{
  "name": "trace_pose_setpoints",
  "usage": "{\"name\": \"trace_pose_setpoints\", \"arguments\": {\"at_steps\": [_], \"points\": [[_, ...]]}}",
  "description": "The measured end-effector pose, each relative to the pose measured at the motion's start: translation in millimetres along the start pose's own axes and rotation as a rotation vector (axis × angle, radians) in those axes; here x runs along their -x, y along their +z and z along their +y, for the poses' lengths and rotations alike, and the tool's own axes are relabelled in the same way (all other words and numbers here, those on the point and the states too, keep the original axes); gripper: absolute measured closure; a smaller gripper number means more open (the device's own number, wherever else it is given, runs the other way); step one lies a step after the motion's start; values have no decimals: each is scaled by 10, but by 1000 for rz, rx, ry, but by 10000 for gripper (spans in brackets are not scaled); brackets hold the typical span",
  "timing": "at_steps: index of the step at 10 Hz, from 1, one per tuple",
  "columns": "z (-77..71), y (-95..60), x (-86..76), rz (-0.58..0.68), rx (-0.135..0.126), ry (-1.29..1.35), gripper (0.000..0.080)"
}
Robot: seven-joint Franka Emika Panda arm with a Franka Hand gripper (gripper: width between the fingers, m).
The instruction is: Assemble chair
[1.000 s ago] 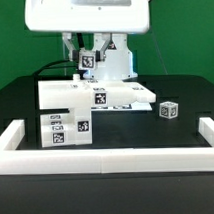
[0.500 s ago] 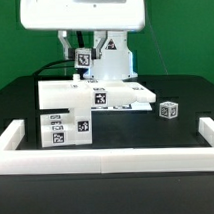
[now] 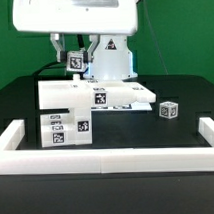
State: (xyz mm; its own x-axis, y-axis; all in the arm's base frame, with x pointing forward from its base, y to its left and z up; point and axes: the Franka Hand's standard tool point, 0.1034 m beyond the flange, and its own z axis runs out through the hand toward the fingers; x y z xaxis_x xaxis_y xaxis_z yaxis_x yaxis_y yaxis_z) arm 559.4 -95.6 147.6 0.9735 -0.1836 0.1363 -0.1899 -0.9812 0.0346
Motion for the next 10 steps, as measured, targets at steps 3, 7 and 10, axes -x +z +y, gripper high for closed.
{"name": "trace_pose_setpoints", "arguments": {"at_steps": [3,7,10], "points": [[-2,6,3,0,4,11,509],[-43,65,32,-9,6,16,509],[-74,90,46,-14,7,20,509]]}}
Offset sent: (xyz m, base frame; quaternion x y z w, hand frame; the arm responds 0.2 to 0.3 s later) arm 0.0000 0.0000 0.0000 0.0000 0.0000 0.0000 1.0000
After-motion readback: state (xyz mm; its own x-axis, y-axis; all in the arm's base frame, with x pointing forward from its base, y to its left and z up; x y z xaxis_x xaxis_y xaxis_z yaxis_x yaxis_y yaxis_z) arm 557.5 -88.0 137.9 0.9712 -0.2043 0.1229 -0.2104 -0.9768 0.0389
